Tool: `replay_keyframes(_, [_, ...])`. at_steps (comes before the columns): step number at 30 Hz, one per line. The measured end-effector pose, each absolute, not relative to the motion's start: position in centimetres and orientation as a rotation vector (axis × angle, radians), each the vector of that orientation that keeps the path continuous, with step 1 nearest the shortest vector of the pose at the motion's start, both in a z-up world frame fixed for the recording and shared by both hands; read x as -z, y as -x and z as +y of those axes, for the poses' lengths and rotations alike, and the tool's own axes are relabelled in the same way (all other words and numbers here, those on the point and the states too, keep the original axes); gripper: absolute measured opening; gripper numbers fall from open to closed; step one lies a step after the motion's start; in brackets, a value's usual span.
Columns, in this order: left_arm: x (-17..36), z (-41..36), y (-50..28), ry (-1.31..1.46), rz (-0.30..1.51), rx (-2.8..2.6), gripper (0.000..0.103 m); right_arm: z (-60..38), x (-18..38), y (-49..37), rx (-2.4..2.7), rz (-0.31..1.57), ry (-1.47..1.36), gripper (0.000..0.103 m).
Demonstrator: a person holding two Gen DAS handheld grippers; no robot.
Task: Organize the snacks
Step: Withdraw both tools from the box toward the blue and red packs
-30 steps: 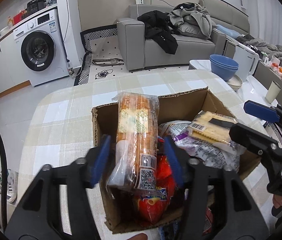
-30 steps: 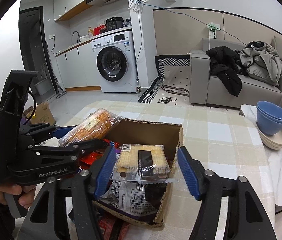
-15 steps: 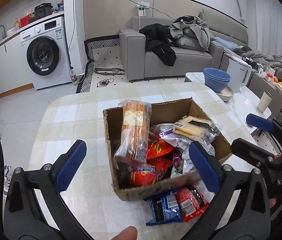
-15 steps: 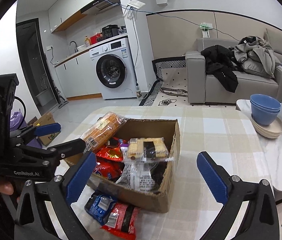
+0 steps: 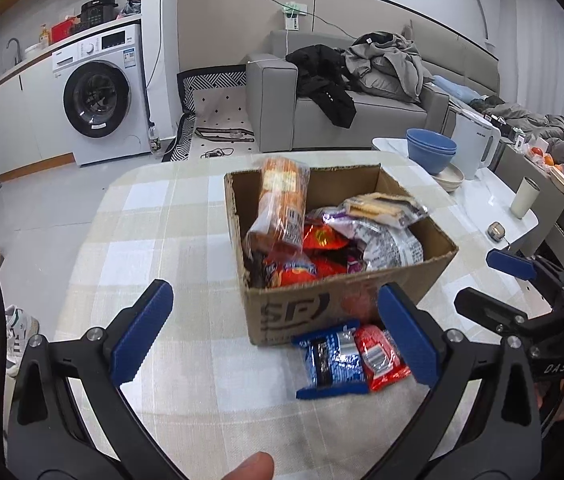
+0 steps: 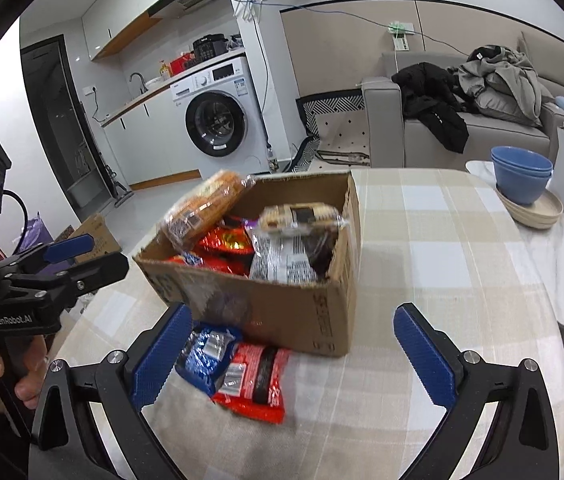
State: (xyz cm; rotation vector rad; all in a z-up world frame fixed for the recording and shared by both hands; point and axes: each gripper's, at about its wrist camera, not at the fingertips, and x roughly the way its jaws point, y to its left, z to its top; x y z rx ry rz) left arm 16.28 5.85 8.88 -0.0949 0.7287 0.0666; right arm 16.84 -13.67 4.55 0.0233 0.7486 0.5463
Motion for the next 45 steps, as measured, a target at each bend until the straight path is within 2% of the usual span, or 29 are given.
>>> replay_keyframes(18, [-1.7, 5.9, -16.1, 0.136, 0.871, -0.072, 0.102, -11.4, 2.4, -17.0, -0.522, 0.922, 0.011, 0.103])
replay_keyframes(45, [2.6, 7.0, -17.5, 0.188, 0.925, -0.078, 0.102, -8.1, 5.4, -16.7, -0.497, 0.97, 0.112, 0.103])
